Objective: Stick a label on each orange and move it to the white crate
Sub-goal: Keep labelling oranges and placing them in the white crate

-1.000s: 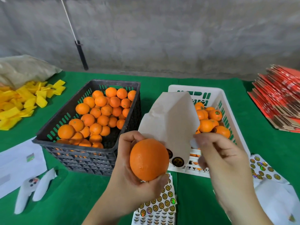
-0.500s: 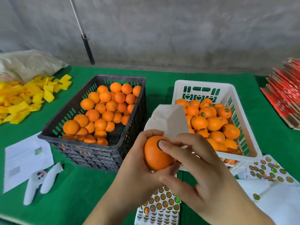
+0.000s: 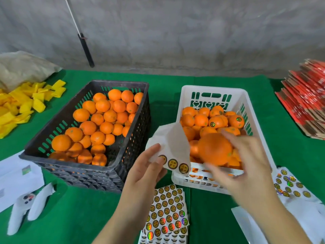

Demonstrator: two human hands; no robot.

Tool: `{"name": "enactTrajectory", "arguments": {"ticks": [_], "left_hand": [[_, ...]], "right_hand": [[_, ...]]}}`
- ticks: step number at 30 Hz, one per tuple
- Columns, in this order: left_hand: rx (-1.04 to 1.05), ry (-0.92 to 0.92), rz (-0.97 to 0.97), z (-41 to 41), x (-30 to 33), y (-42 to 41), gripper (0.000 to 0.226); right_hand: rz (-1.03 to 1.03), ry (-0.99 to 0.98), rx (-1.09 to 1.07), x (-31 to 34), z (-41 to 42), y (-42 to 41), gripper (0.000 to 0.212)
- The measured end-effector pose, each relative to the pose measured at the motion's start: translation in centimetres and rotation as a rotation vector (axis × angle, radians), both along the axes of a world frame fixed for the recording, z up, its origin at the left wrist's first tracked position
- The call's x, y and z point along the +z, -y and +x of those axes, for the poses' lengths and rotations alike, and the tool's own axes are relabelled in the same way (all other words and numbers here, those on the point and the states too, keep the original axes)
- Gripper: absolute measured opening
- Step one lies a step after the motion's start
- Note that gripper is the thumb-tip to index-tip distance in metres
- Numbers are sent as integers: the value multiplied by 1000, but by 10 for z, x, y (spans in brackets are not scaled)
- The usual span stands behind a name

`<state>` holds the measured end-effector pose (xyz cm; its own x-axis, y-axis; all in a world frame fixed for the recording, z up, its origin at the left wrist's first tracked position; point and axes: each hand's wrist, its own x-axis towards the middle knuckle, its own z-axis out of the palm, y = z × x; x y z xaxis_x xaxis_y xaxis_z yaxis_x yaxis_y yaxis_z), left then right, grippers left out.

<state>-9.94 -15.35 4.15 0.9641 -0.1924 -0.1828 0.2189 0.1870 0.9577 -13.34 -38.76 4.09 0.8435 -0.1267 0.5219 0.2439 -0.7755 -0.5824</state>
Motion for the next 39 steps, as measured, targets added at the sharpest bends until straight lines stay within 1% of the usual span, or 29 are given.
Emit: {"name": "enactTrajectory", "arguments": {"ticks": [1,2,3,4,5,7,8,9,10,11,13,14,15,17,18,19,20,21,23,24,26,27,28,29,31,33,36,38,39], "left_hand": [[5,35,-7,3,-4,-1,39],[2,73,-10,6,-7,-2,34],[-8,121,-10,9,-10,-3,33],[-20,170,-5,13,-14,-5,37],[-34,221,8,17,-16,-6,42],[-81,298,66,25,-19,-8,47],[-124,326,104,30,-20,-9,47],[-176,351,137,35,-21,-11,46],[-235,379,174,41,-22,-12,46],[-301,410,220,48,-22,-15,46],[-401,509,351,66,-22,-24,52],[-389,573,435,78,-20,-31,56],[-317,619,512,93,-17,-41,55],[-57,656,643,132,-20,-67,33],[51,630,751,157,-25,-81,21],[76,556,907,182,-31,-95,15],[-7,440,1097,205,-39,-108,13],[-187,300,1295,223,-50,-120,15],[-669,51,1630,248,-77,-136,36],[-904,-14,1761,255,-91,-143,51],[-1308,-26,1997,266,-121,-153,78],[-1440,14,2092,269,-134,-155,85],[-1515,79,2173,271,-145,-157,88],[-1533,153,2246,272,-151,-157,86],[-1501,256,2323,277,-155,-156,70],[-1462,218,2325,281,-153,-157,57],[-1356,148,2248,280,-138,-157,64],[-1101,74,2155,275,-117,-154,61],[-919,16,2043,273,-104,-152,60]], "right_hand": [[-13,-46,-137,-3,6,11,87],[-2,-141,-260,-5,11,20,93],[70,-247,-326,-7,15,26,99],[200,-338,-313,-8,17,25,96],[419,-415,-215,-9,19,20,91],[924,-627,81,-9,23,0,95],[1078,-698,203,-11,27,-10,88],[1162,-688,291,-13,32,-20,73],[1181,-634,334,-17,38,-28,54],[1208,-562,337,-16,45,-37,41],[1268,-433,299,-19,58,-46,36],[1299,-394,273,-21,63,-47,36],[1332,-365,246,-21,69,-48,36],[1389,-323,256,-26,77,-45,36],[1388,-318,258,-30,79,-44,35],[1377,-329,251,-30,80,-45,33],[1353,-344,235,-34,81,-45,31],[1335,-358,205,-37,82,-47,30],[1314,-391,165,-45,83,-49,30],[1314,-400,172,-48,84,-50,31],[1324,-412,186,-49,86,-53,32],[1326,-433,172,-48,87,-53,30],[1310,-472,166,-47,88,-52,27],[1289,-540,178,-47,90,-50,26],[1304,-681,181,-52,94,-46,28],[1347,-710,146,-56,87,-47,27],[1343,-668,113,-57,80,-55,15],[1367,-648,124,-54,77,-59,16],[1368,-626,120,-52,76,-59,17]]}}
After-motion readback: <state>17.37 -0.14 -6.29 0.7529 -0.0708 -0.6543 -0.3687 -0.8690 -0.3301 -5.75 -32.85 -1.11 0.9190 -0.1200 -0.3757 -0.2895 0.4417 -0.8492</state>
